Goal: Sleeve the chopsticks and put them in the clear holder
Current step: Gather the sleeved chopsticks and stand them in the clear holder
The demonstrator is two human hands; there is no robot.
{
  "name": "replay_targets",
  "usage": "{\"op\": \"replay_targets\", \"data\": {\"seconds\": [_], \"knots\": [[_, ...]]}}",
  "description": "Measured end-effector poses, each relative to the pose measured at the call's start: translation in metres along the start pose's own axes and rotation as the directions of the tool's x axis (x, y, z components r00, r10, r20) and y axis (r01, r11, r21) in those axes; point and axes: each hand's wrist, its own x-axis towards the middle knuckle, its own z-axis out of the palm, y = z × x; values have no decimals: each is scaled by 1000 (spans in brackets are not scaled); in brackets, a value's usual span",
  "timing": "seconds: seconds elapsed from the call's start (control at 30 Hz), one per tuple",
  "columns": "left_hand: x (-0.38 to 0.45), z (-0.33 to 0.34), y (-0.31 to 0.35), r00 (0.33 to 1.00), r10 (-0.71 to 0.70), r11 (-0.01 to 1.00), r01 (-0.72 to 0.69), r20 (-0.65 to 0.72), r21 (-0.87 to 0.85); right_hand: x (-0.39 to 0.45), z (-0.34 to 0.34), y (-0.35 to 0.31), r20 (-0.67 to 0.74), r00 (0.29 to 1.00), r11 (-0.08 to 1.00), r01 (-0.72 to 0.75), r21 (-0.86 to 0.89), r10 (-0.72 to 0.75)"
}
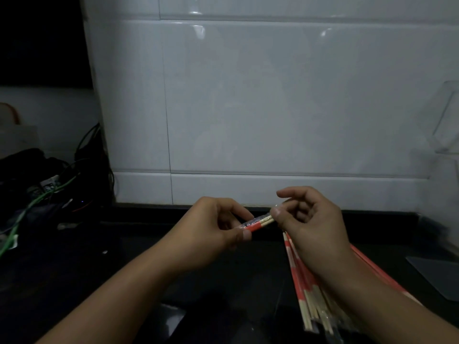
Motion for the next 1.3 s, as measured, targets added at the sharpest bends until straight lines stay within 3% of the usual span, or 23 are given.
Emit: {"op": "replay_targets", "data": {"seconds": [0.17,0.27,0.43,0.63,0.73,0.83,0.93,1.0,1.1,1.2,1.3], "knots": [[1,-2,-1,999,20,1000,-20,-35,-11,3,-2,2,15,984,970,-179,165,179],[2,-3,-1,999,35,999,-36,-38,-19,7,-5,4,-55,962,924,-241,297,269],[1,-3,-2,999,33,999,-34,-33,-23,7,-6,3,-106,966,954,-209,213,235],[3,-1,-5,998,40,999,-41,-57,-12,6,-4,5,144,931,926,-354,131,335],[5,0,-8,997,52,999,-52,-49,1,5,-6,3,110,942,925,-332,185,316],[10,-1,-23,994,46,986,-29,-102,164,10,-12,-4,-9,981,969,-188,159,192],[12,0,-37,971,65,940,17,-229,340,14,-26,-16,-82,992,994,86,-66,-91],[12,2,-40,948,92,923,34,-305,383,17,-42,-27,-107,950,939,267,-218,-295],[10,7,-35,944,115,932,6,-309,362,17,-69,-49,-53,825,752,484,-448,-563],[6,18,-29,972,115,937,-38,-205,347,2,-89,-53,101,757,564,561,-606,-645],[0,31,-21,983,155,923,-109,-100,369,-18,-111,-46,174,782,536,551,-640,-598]]}}
